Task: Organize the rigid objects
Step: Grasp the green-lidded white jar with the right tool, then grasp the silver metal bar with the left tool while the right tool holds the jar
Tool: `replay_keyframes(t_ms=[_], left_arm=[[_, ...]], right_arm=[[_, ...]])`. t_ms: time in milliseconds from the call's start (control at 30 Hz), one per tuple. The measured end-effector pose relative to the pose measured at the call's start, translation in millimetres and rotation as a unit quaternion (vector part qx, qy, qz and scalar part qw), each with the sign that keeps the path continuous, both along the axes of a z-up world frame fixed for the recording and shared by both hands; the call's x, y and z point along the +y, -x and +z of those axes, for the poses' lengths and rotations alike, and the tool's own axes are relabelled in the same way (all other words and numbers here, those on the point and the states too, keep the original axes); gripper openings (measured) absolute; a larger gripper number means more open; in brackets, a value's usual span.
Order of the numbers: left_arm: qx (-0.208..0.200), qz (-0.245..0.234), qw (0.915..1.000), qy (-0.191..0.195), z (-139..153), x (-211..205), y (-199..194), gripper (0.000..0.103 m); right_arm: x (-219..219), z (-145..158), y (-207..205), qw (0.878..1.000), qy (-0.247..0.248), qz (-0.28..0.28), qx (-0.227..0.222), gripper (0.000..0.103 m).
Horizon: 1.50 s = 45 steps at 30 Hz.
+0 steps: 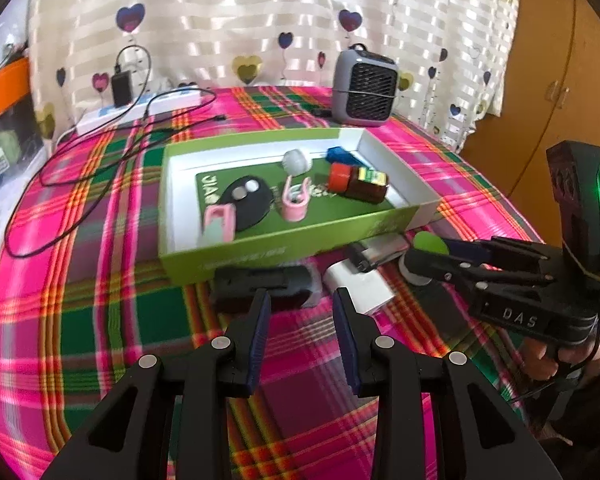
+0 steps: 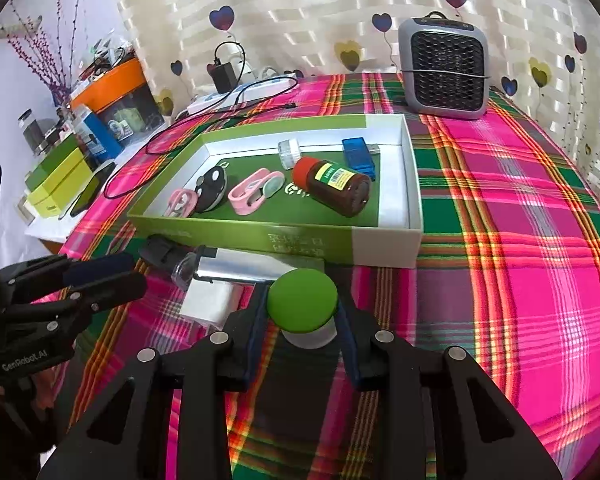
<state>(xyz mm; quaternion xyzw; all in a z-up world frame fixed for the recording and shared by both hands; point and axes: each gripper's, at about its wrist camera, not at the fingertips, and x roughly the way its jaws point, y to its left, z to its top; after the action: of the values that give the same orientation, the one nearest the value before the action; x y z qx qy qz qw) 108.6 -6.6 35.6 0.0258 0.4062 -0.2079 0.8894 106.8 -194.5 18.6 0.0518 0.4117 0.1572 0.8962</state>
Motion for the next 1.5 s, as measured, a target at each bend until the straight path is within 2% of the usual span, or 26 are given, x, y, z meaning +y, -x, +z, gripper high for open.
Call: replay_keyframes(t_ms=[400,767,1133,1300,1500], left_arm=[[-0.016,-0.05,0.9986,-0.011,6.0,-36.7,-15.9,0.031],[0.01,-0.068,0.9975,-0.014,-6.9,-51.9,-30.3,0.031],[0.001,-0.069,0.9972,-0.03,-7.1,-63.8,-18.4,0.031],[0.005,-0.085,0.9962,-0.02,-7.7,-72.6,-9.1,0.031],[0.001,-0.084,0.9961,-0.027,-7.4,-78.4,-7.7,0.031]], right_arm=[[-15.1,3.7,7.4,1.0,-0.002,-0.009,-0.007,0.034],[-30.8,5.3,10.1,1.0,-0.009,-0.02,-0.01,0.034],[-37.9,6.9,12.1,0.999,-0.018,-0.028,-0.013,0.034],[-42.2,6.4,14.2,0.999,-0.022,-0.034,-0.012,0.034],[-46.0,7.7,16.5,0.999,-0.024,-0.036,-0.013,0.034]])
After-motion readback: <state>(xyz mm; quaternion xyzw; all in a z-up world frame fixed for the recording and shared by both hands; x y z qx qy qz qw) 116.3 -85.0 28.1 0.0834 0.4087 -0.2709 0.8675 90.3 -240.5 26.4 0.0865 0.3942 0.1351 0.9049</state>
